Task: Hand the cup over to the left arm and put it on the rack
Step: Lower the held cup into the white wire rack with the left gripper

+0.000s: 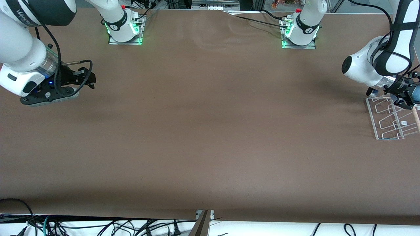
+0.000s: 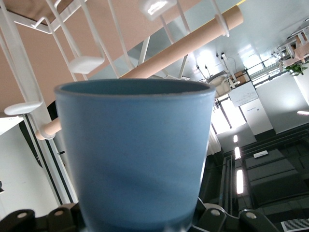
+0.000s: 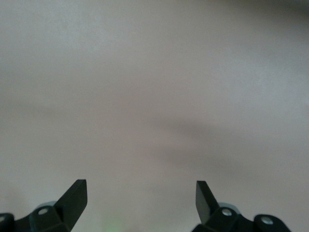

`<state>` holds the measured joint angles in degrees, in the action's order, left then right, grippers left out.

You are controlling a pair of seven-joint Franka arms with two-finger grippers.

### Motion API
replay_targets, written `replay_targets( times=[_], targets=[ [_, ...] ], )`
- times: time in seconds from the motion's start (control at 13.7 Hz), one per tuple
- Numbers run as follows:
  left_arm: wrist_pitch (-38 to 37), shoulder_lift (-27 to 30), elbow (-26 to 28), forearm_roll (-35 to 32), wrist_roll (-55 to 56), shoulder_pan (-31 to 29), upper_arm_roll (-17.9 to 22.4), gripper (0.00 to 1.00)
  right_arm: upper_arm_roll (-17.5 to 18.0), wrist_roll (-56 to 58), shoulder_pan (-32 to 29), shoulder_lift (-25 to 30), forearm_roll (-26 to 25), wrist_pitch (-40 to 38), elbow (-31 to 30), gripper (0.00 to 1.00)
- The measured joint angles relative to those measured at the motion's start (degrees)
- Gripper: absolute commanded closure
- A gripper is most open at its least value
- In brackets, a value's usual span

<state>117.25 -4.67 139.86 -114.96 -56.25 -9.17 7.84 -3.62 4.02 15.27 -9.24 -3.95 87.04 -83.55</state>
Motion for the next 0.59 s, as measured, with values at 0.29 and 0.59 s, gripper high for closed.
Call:
replay_targets(
  times=[0.29, 0.59],
  targets=[
    [1.43, 0.0, 1.18, -3.61, 2.39, -1.79, 0.18, 1.0, 0.08, 0.0, 0.01, 0.0, 0.01, -0.06, 0.0, 0.01],
    [2.03, 0.0, 2.37, -3.89, 4.13, -2.65, 0.22, 1.0, 0.15, 0.0, 0.07, 0.0, 0.02, -0.67, 0.01, 0.01]
  ],
)
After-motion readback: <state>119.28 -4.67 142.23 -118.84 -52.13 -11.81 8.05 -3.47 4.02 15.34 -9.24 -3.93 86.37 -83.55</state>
